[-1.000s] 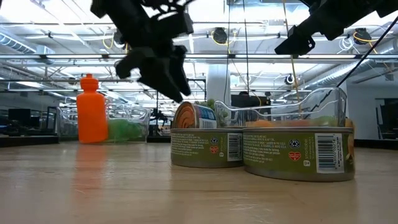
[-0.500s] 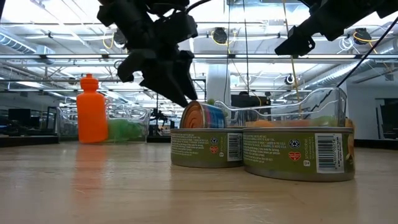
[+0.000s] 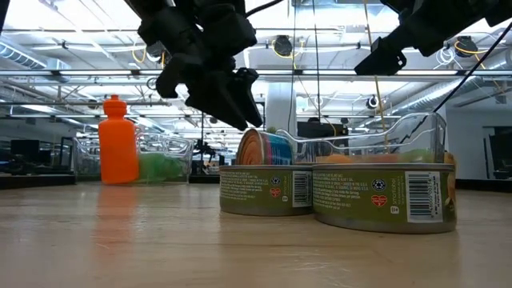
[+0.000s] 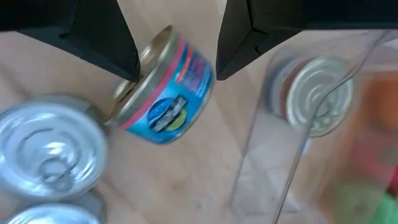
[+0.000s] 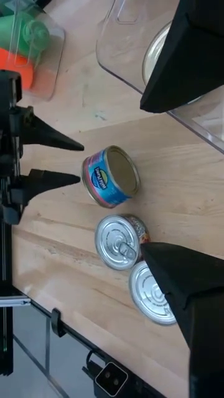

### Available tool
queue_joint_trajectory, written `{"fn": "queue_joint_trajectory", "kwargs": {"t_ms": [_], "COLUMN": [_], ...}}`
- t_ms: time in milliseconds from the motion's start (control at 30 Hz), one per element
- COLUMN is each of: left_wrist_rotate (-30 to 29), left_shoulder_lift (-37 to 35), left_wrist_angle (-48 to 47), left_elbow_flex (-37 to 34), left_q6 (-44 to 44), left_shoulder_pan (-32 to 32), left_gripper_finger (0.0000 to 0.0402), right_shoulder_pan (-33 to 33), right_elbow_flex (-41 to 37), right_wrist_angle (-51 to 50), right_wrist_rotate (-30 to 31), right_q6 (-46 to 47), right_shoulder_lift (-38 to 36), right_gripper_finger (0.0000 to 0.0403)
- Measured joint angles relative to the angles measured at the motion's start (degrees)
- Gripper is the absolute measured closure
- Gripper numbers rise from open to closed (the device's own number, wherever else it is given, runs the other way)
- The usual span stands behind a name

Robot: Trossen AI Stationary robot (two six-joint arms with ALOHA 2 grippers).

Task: Pick & Place Food Item
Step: Put the blue and pink tuna can into the right transparent bin

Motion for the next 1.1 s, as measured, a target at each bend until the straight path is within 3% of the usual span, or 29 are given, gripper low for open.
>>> {"fn": "queue_joint_trajectory", "kwargs": {"t_ms": [200, 333, 567, 667, 833, 1100], "left_wrist_rotate": [4.21, 3.83, -8.5, -9.24, -0.92, -1.68], "left_shoulder_lift": [0.0, 0.0, -0.02, -0.02, -0.02, 0.09], "left_wrist_angle": [1.73, 1.47, -0.07, -0.65, 1.94, 4.0], "left_elbow_flex": [0.0, 0.0, 0.02, 0.02, 0.02, 0.11], "left_q6": [-8.93, -24.87, -38.9, -42.82, -40.71, -24.4], "left_shoulder_pan": [1.31, 1.58, 2.57, 2.89, 2.12, -1.05], "left_gripper_finger": [0.0174, 0.0174, 0.0174, 0.0174, 0.0174, 0.0174], "right_shoulder_pan": [0.0, 0.0, 0.0, 0.0, 0.0, 0.0], "right_elbow_flex": [0.0, -0.02, -0.04, -0.04, -0.04, -0.04], "right_wrist_angle": [0.0, 0.0, 0.14, 0.46, 0.44, 0.38], "right_wrist_rotate": [0.0, 0.0, 0.12, 0.15, 0.09, 0.02], "right_q6": [1.04, 1.02, 0.7, 0.64, -0.03, 0.92], "right_shoulder_lift": [0.0, 0.0, 0.0, 0.0, 0.0, 0.0], "right_gripper_finger": [0.0064, 0.0064, 0.0064, 0.0064, 0.0064, 0.0064]}}
